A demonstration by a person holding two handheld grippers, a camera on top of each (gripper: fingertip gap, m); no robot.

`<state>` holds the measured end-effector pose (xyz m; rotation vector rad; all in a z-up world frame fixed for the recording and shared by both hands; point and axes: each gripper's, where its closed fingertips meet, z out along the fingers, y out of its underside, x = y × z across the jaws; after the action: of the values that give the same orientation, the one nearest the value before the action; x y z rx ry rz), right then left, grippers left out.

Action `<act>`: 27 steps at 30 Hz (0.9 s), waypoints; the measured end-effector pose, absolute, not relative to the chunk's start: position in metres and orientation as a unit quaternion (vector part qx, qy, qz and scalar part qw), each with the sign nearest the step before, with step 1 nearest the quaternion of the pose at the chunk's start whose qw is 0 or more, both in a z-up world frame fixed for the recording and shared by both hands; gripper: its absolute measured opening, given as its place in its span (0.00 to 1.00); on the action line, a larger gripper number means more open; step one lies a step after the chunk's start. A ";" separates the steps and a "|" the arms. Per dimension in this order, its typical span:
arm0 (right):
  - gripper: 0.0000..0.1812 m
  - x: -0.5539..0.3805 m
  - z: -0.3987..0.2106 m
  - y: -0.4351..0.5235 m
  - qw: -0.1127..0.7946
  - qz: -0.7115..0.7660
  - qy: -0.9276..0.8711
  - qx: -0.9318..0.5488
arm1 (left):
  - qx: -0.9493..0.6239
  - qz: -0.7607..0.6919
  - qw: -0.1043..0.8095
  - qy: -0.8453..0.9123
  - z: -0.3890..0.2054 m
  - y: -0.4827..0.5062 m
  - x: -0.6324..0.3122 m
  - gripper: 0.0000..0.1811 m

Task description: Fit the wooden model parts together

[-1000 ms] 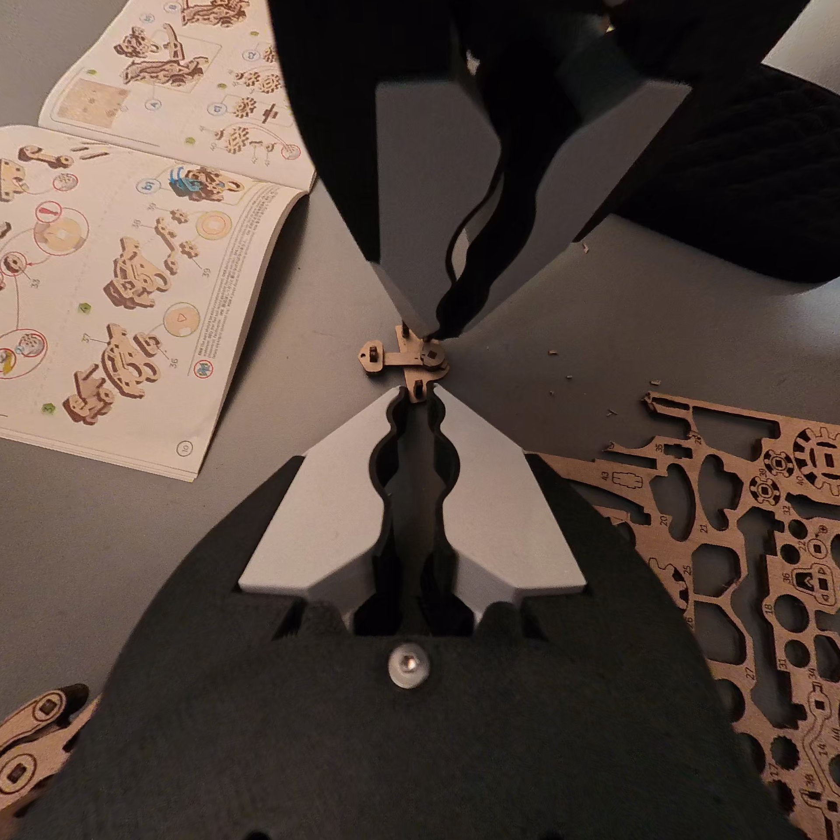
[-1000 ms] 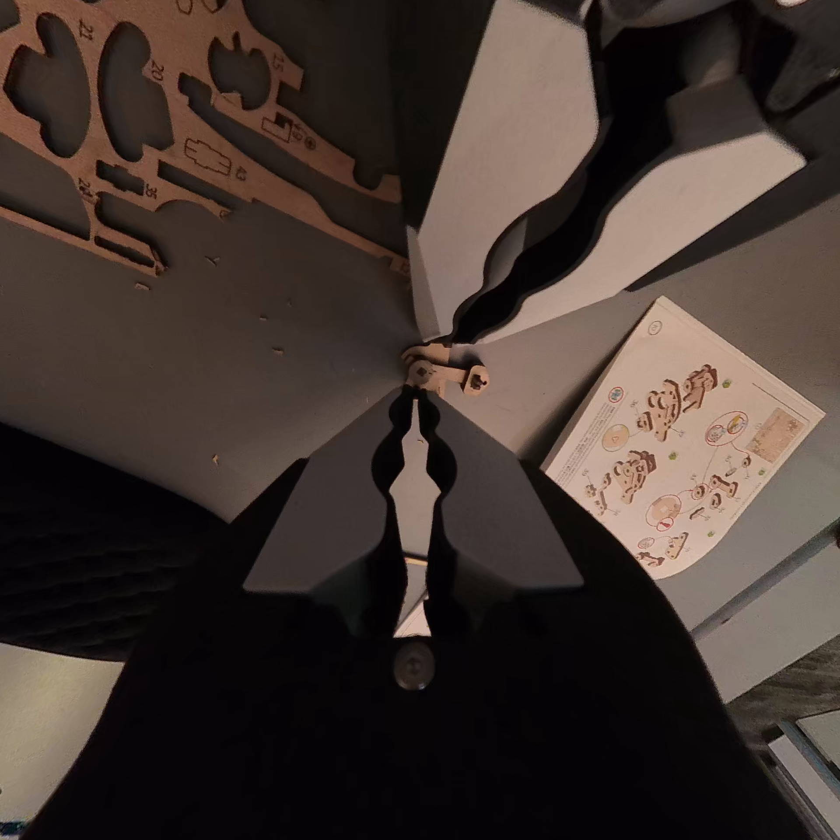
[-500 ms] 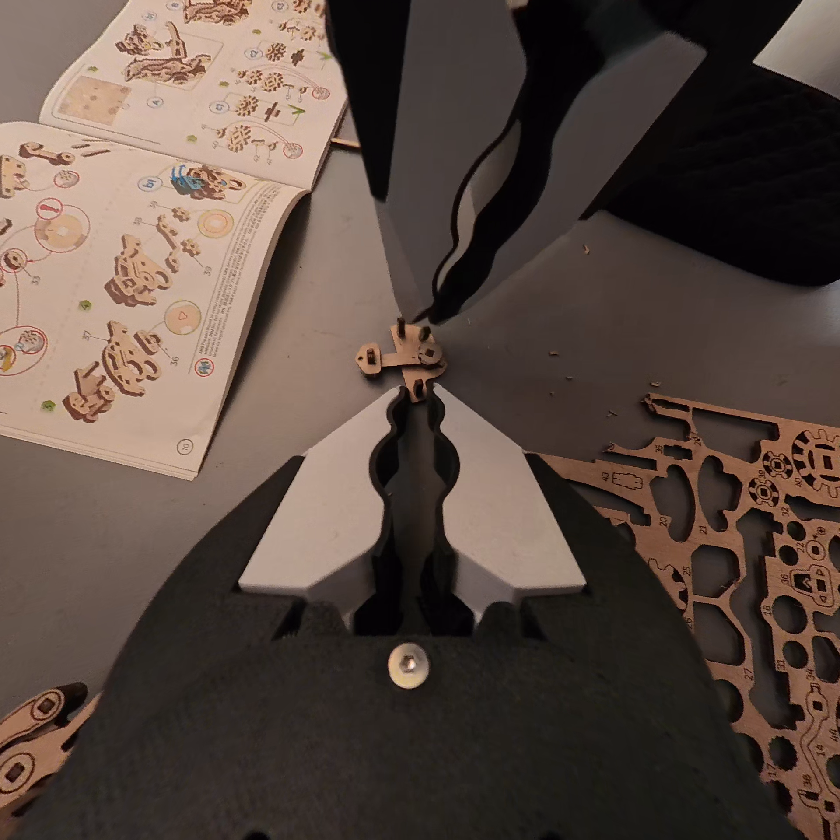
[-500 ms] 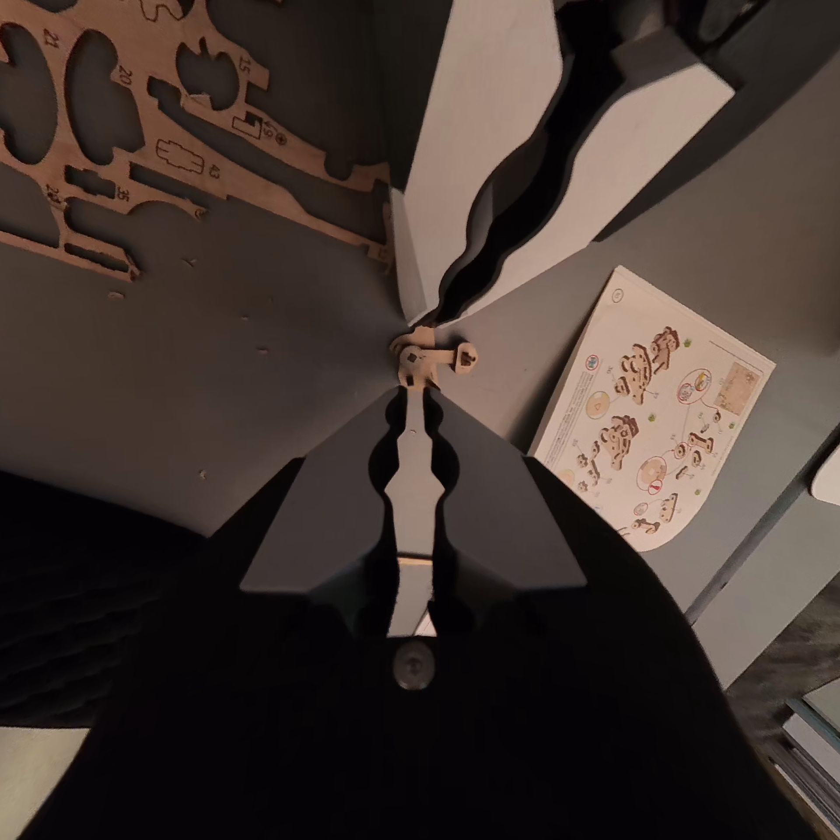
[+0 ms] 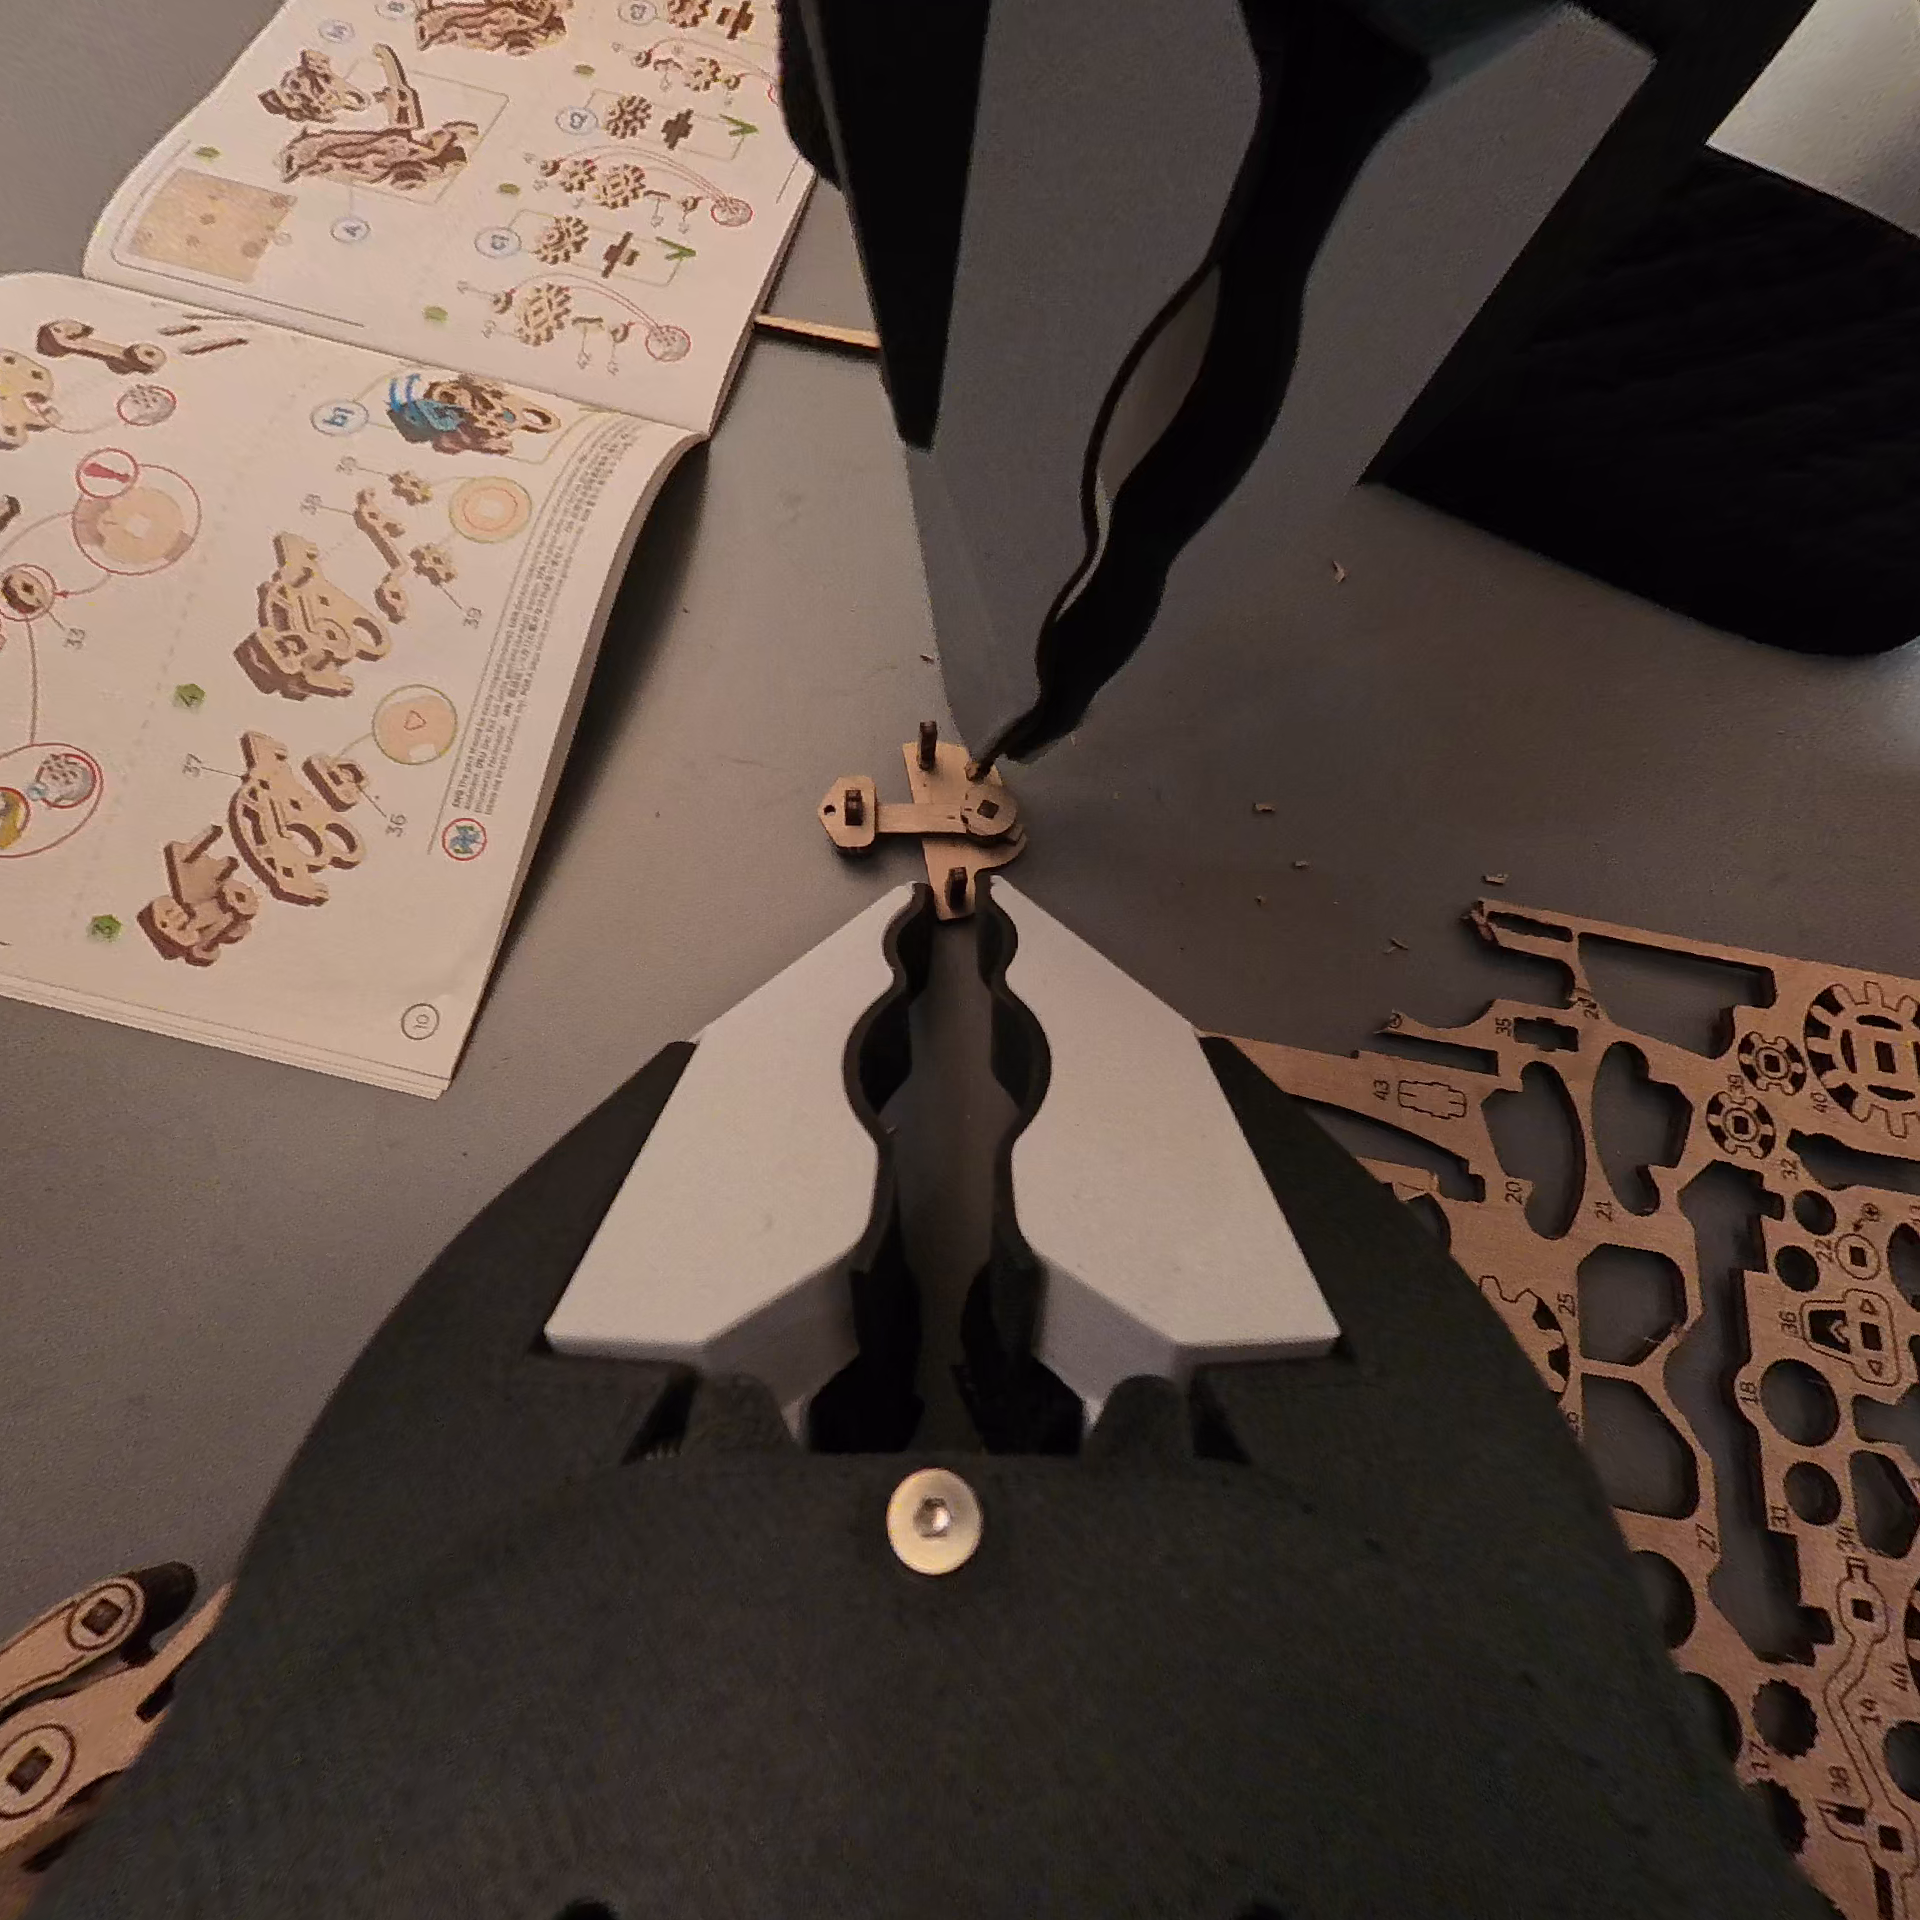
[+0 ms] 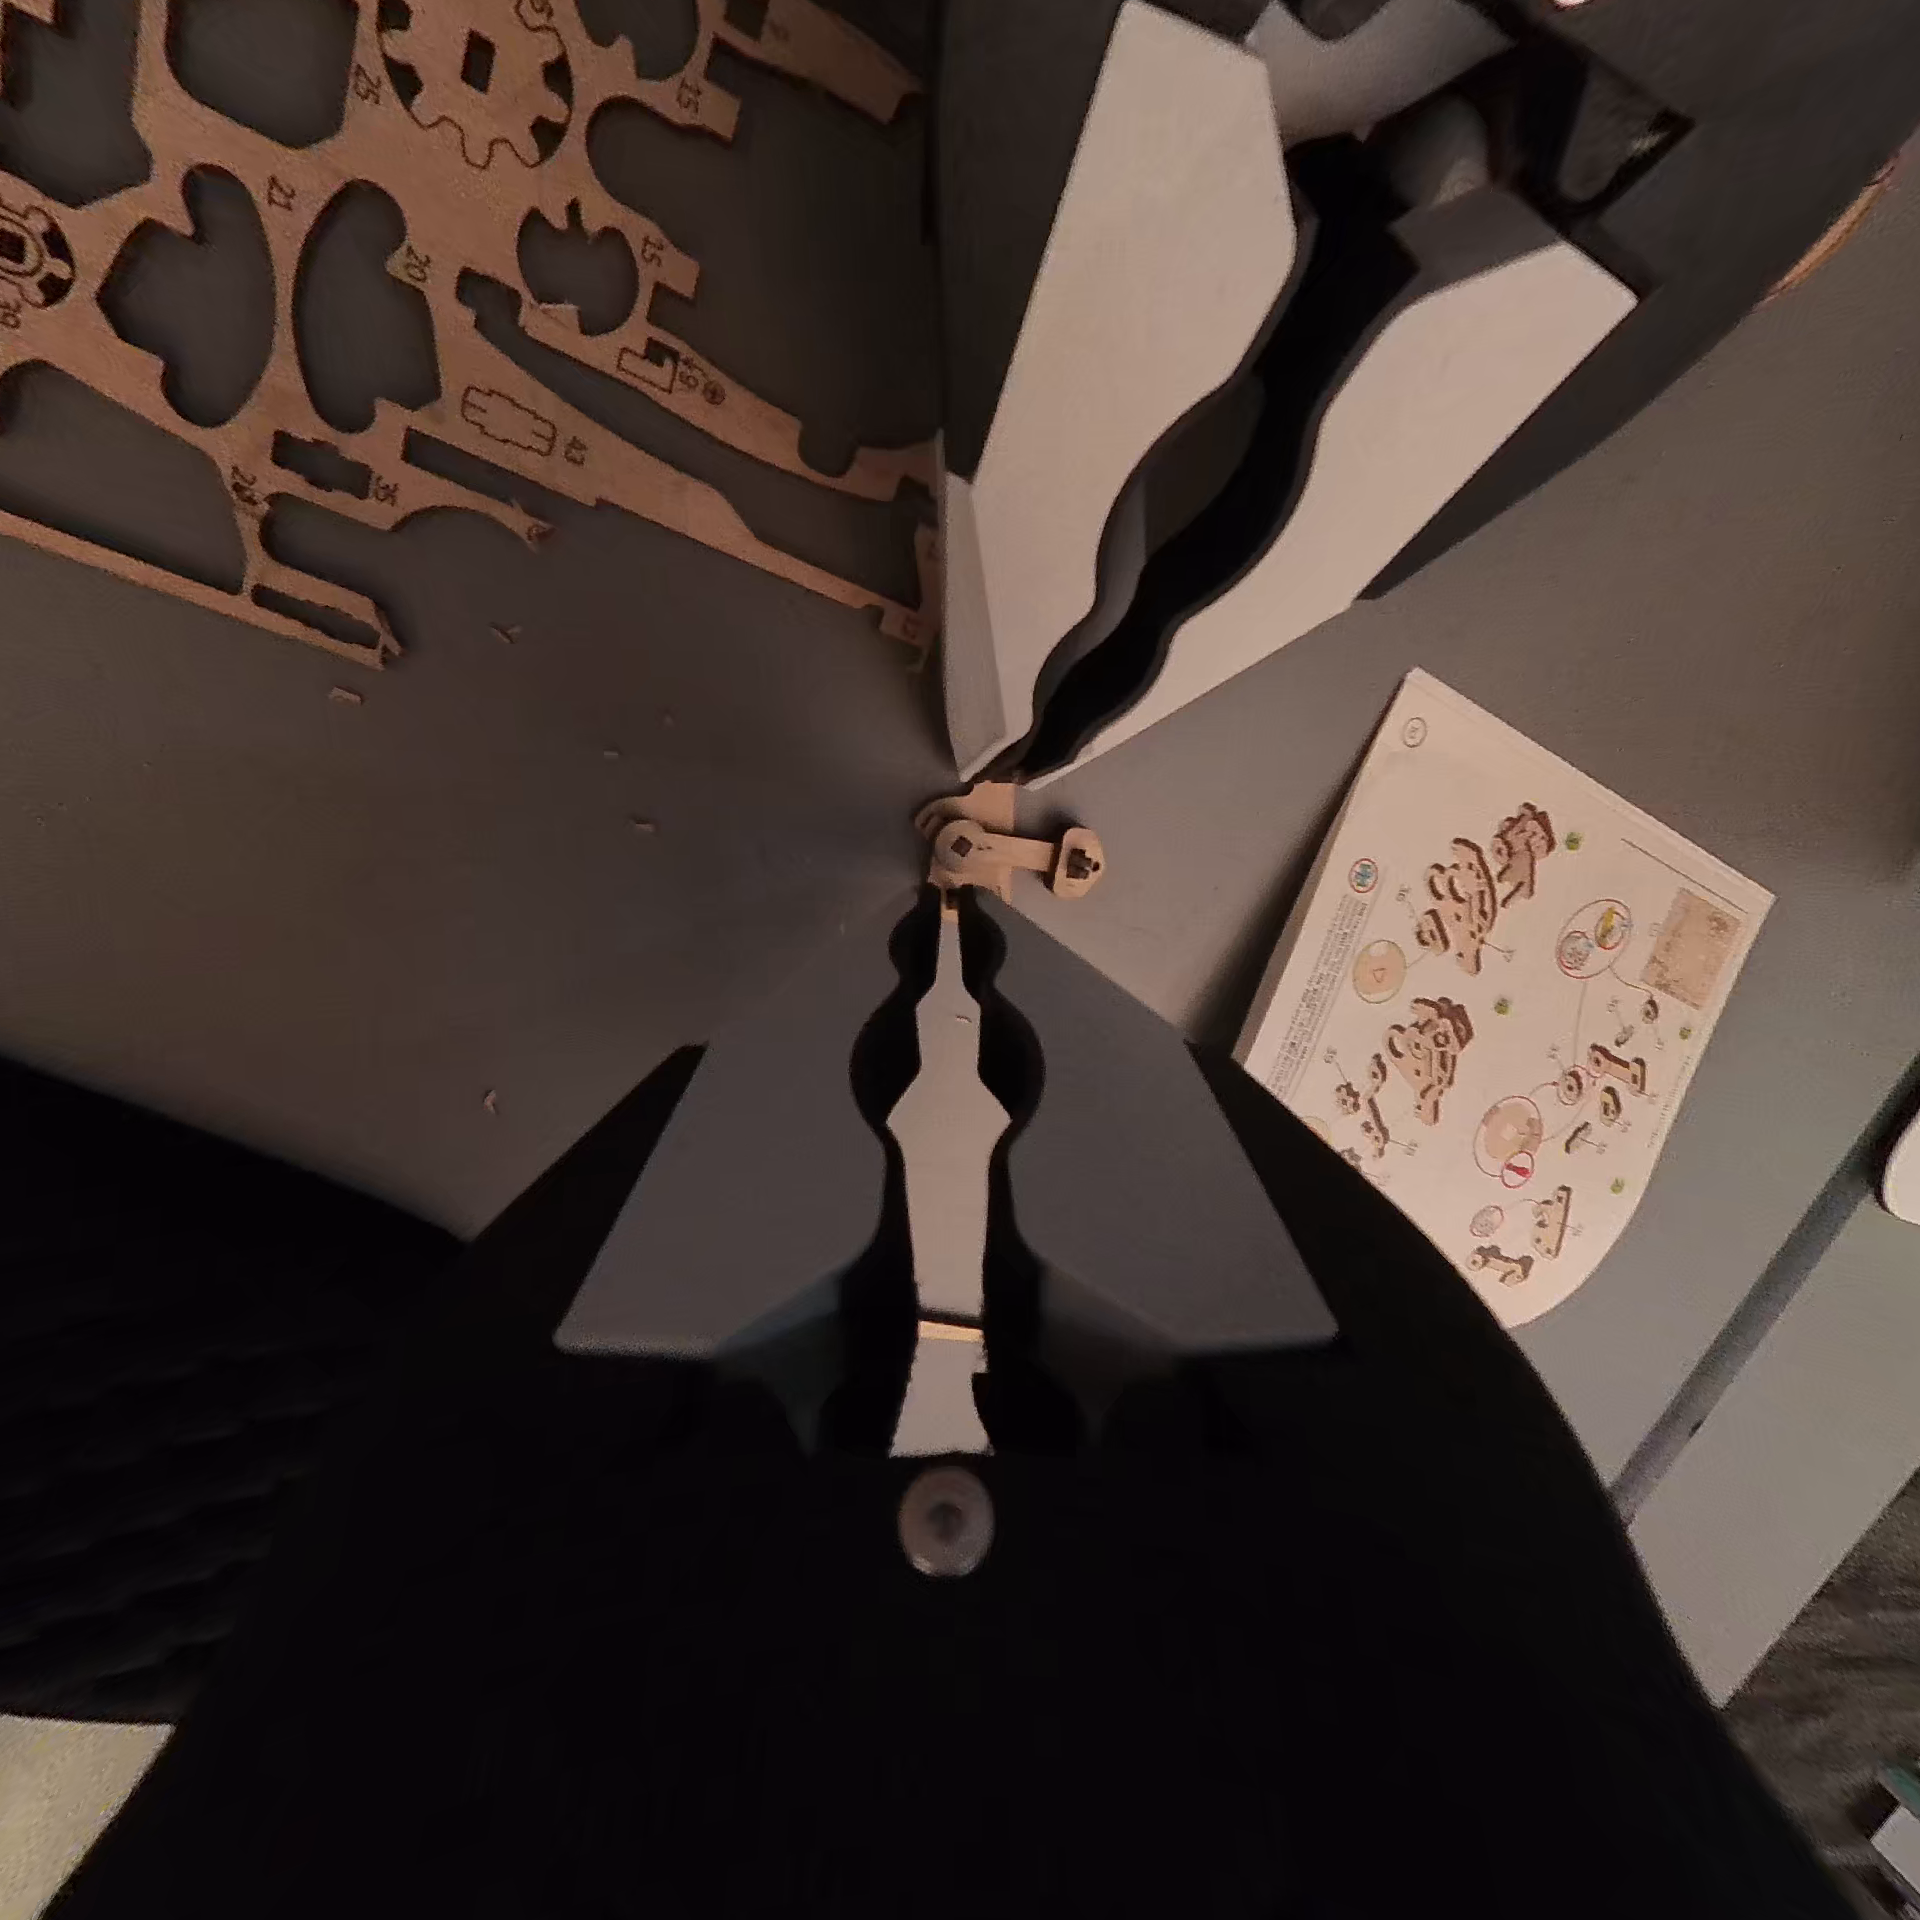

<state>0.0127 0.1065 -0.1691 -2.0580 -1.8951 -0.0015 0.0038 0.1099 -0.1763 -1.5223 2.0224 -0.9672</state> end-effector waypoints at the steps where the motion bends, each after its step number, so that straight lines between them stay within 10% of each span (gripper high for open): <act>1: 0.01 0.012 -0.169 0.106 0.170 0.003 -0.665 -0.727 | -0.549 -0.349 0.214 0.729 -0.176 0.110 0.004 0.03; 27: 0.01 0.015 -0.174 0.107 0.153 -0.003 -0.665 -0.731 | -0.548 -0.349 0.214 0.730 -0.176 0.109 0.004 0.03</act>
<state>0.0147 0.1073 -0.1739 -2.0970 -1.9055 -0.0074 0.0038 0.1095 -0.1763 -1.5196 2.0246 -0.9672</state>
